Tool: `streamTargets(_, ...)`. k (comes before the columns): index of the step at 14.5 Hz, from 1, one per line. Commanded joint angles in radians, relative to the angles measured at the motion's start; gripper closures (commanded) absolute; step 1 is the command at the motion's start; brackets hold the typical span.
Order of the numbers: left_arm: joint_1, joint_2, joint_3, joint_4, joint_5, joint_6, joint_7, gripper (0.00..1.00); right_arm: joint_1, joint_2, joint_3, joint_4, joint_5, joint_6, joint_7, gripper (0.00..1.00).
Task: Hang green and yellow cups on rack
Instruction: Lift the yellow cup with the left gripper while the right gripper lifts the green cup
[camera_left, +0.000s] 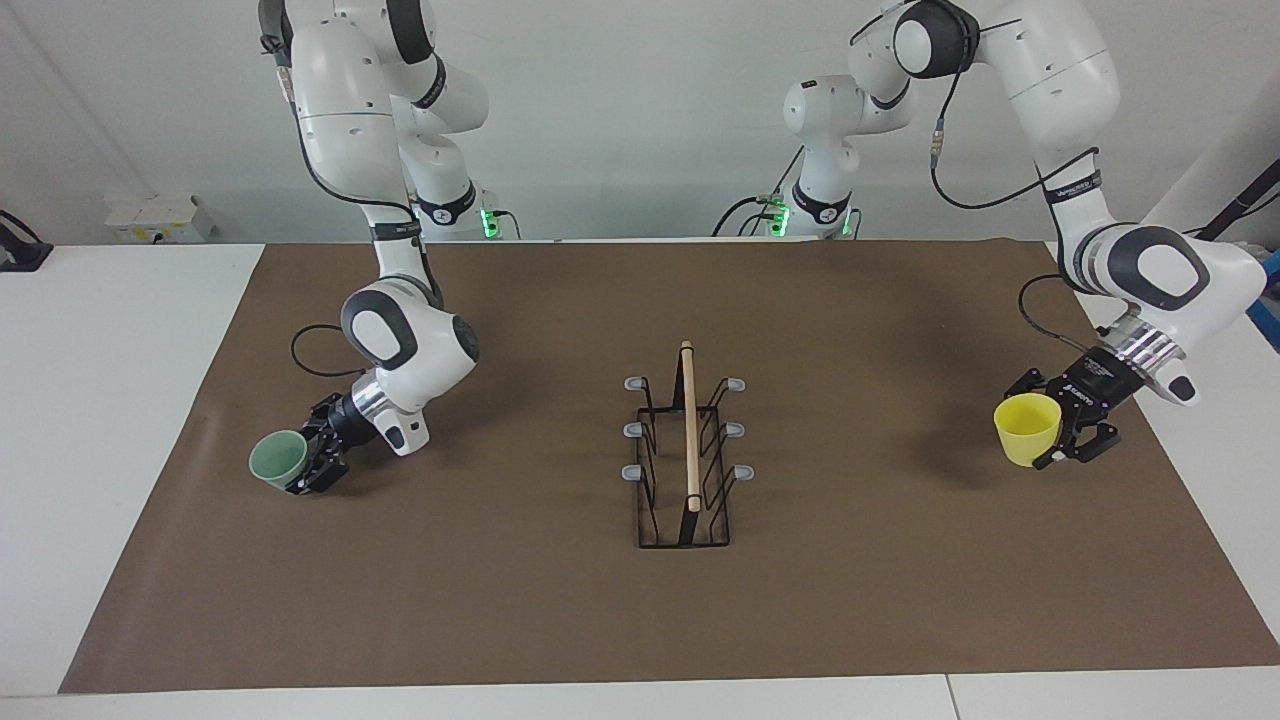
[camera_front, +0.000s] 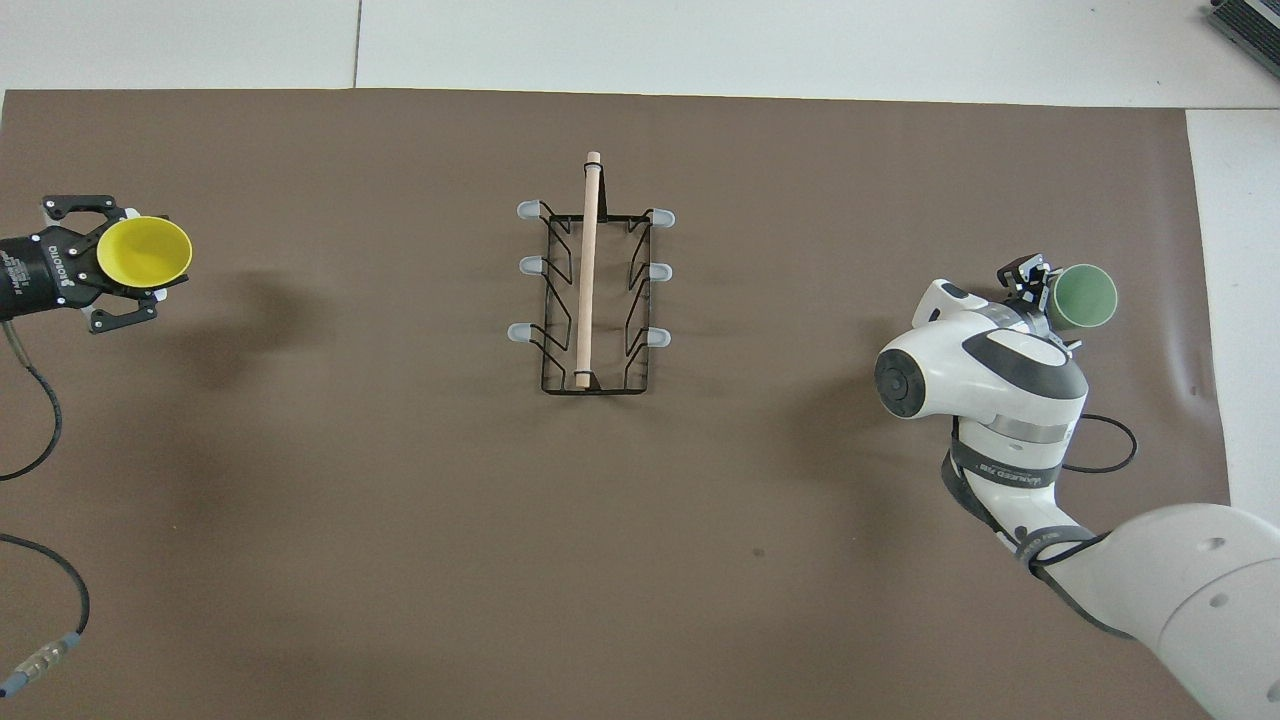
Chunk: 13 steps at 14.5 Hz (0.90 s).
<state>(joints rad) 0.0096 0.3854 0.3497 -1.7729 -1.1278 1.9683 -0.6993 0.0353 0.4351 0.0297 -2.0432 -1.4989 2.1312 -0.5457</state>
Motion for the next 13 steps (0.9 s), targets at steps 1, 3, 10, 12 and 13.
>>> streamTargets(1, -0.026, -0.088, -0.053, -0.033, 0.096, 0.099, 0.015, 1.00, -0.023, -0.013, 0.006, -0.025, -0.058, 0.036, 0.033, 0.00)
streamTargets(3, -0.026, -0.155, -0.124, -0.060, 0.164, 0.179, 0.014, 1.00, -0.052, -0.010, 0.006, -0.026, -0.101, 0.050, 0.050, 0.00)
streamTargets(10, -0.025, -0.359, -0.276, -0.195, 0.252, 0.272, 0.305, 1.00, -0.055, -0.010, 0.007, -0.032, -0.107, 0.065, 0.052, 0.29)
streamTargets(12, -0.022, -0.437, -0.377, -0.323, 0.252, 0.454, 0.403, 1.00, -0.055, -0.010, 0.006, -0.032, -0.109, 0.064, 0.047, 0.51)
streamTargets(13, -0.019, -0.465, -0.440, -0.388, 0.252, 0.566, 0.450, 1.00, -0.055, -0.010, 0.006, -0.031, -0.109, 0.064, 0.047, 0.52)
